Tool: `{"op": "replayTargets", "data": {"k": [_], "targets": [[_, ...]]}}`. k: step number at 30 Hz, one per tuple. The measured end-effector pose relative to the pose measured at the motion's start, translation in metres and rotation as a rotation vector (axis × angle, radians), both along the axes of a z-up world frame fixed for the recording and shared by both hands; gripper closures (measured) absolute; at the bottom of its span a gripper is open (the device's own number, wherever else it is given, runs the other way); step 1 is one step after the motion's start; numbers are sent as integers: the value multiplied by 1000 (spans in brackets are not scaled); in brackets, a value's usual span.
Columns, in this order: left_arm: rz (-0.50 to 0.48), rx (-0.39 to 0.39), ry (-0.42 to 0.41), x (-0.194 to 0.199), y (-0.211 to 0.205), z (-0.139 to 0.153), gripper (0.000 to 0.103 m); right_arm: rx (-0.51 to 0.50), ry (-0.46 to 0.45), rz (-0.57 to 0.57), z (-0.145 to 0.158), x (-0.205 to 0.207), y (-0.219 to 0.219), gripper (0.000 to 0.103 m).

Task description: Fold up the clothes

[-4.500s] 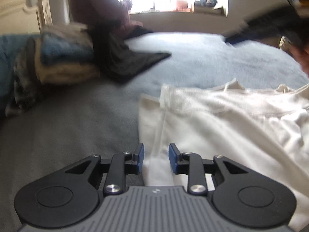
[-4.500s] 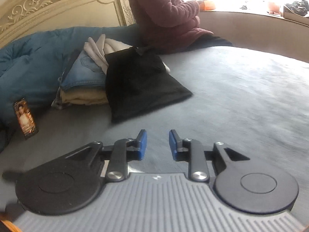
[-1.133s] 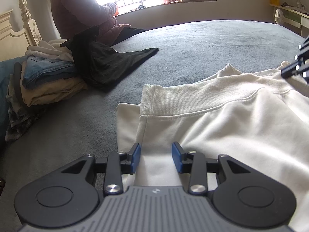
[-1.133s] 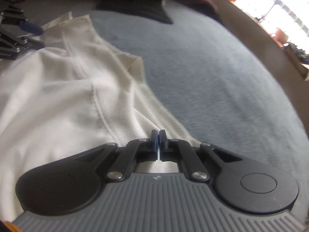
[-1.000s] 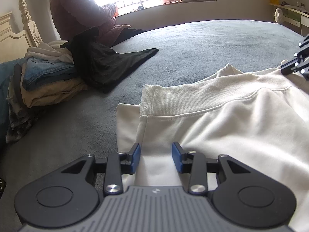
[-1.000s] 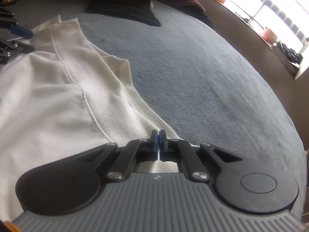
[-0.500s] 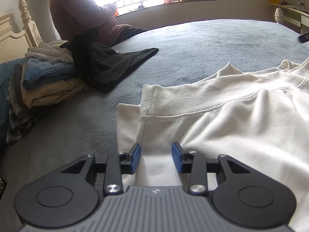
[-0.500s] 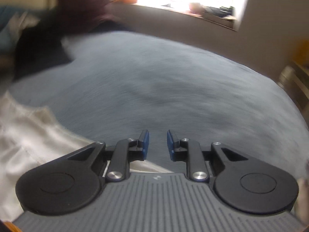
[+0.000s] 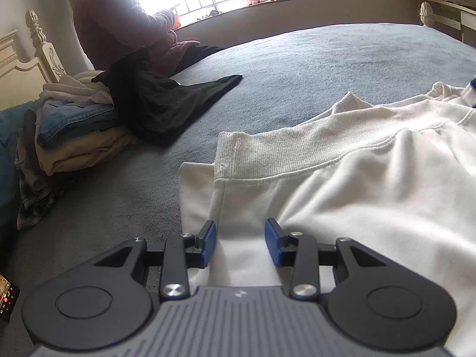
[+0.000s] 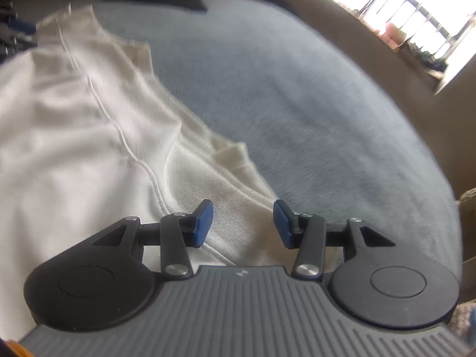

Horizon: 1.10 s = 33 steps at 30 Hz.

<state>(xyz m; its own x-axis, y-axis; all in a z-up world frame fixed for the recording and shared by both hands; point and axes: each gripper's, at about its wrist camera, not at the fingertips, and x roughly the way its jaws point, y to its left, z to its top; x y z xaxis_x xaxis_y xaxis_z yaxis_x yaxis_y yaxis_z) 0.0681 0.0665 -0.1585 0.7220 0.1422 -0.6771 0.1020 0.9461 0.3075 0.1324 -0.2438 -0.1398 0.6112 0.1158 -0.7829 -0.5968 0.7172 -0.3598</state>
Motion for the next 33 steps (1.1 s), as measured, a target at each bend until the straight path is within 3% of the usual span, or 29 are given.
{"op": "replayTargets", "data": {"k": [2, 3, 4, 5, 7, 12, 19, 24, 27, 29, 33], "targets": [[0, 1, -1, 0, 0, 0, 65, 1, 35, 4, -6, 6, 0, 62], [0, 0, -2, 0, 0, 0, 65, 18, 54, 2, -7, 7, 0, 74], [0, -3, -2, -1, 0, 0, 65, 12, 53, 4, -7, 5, 2, 93], [1, -6, -3, -1, 1, 0, 65, -6, 42, 9, -7, 3, 6, 100], [1, -11, -4, -1, 2, -1, 65, -35, 18, 16, -8, -2, 12, 102], [0, -21, -7, -2, 3, -1, 65, 2, -48, -81, -2, 4, 9, 103], [-1, -23, -6, -1, 4, -1, 65, -30, -90, -212, -28, 27, 4, 103], [-1, -23, -3, -1, 4, -1, 64, 188, -117, -382, -5, 34, -30, 102], [0, -19, -3, -1, 4, -1, 63, 371, -148, -532, 21, 23, -70, 93], [1, -14, -4, -1, 3, -1, 63, 512, -111, -625, 30, 15, -101, 74], [10, -6, -5, 1, 1, -2, 63, 658, -15, -681, 21, 0, -135, 72]]}}
